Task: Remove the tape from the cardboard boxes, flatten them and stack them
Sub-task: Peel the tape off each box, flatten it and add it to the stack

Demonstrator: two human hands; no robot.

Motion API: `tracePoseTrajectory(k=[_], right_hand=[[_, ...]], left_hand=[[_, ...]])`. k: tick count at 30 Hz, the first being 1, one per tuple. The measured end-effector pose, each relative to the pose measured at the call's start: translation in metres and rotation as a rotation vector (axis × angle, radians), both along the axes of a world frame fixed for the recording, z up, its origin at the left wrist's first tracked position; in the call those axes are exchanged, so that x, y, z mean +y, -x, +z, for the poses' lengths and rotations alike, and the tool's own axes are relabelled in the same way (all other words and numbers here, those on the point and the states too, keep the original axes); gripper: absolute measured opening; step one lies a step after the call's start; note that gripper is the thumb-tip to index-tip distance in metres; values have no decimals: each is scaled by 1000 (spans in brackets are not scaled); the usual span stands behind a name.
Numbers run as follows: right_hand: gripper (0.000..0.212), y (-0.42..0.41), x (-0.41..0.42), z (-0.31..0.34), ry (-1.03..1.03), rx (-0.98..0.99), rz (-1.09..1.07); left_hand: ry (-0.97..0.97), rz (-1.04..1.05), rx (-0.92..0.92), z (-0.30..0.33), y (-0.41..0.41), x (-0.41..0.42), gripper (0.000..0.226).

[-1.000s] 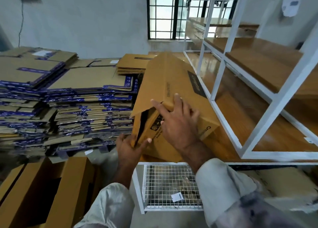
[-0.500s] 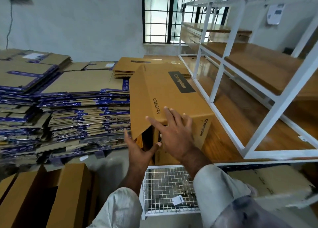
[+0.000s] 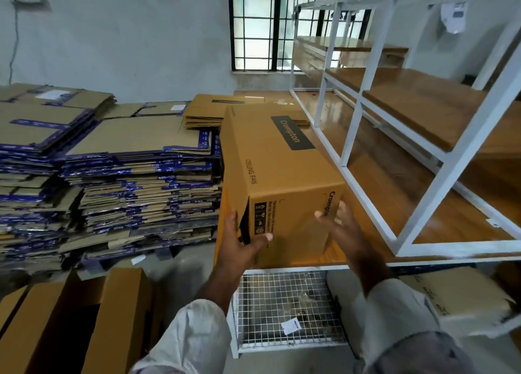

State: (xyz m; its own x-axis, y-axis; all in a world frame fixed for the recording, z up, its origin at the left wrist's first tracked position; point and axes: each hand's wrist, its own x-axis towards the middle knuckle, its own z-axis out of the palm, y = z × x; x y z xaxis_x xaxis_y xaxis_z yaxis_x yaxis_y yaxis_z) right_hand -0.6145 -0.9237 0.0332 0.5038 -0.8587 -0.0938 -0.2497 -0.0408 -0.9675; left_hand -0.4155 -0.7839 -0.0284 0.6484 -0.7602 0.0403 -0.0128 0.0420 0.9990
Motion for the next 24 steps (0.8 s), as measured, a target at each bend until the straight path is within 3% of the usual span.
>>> tracePoseTrajectory(k=[2, 5, 8, 11, 16, 19, 24], right_hand=[[71, -1, -2, -6, 25, -4, -7], [48, -1, -1, 1, 133, -51, -7], [69, 0, -3, 19, 429, 39, 4], [63, -12, 7, 36, 741, 230, 5], [57, -36, 37, 38, 1127, 698, -2], [55, -41, 42, 18, 1181, 757, 51], [78, -34, 42, -19, 1174, 823, 64]], left_hand=[[-2, 4, 84, 4, 1, -3, 105], [20, -6, 171, 7, 4, -5, 87], [26, -27, 297, 2, 16, -7, 66], [13, -33, 563, -19, 27, -17, 62], [-220, -174, 817, -52, 67, -22, 19], [-289, -152, 819, -69, 78, -23, 18], [-343, -132, 723, -82, 76, -28, 20]])
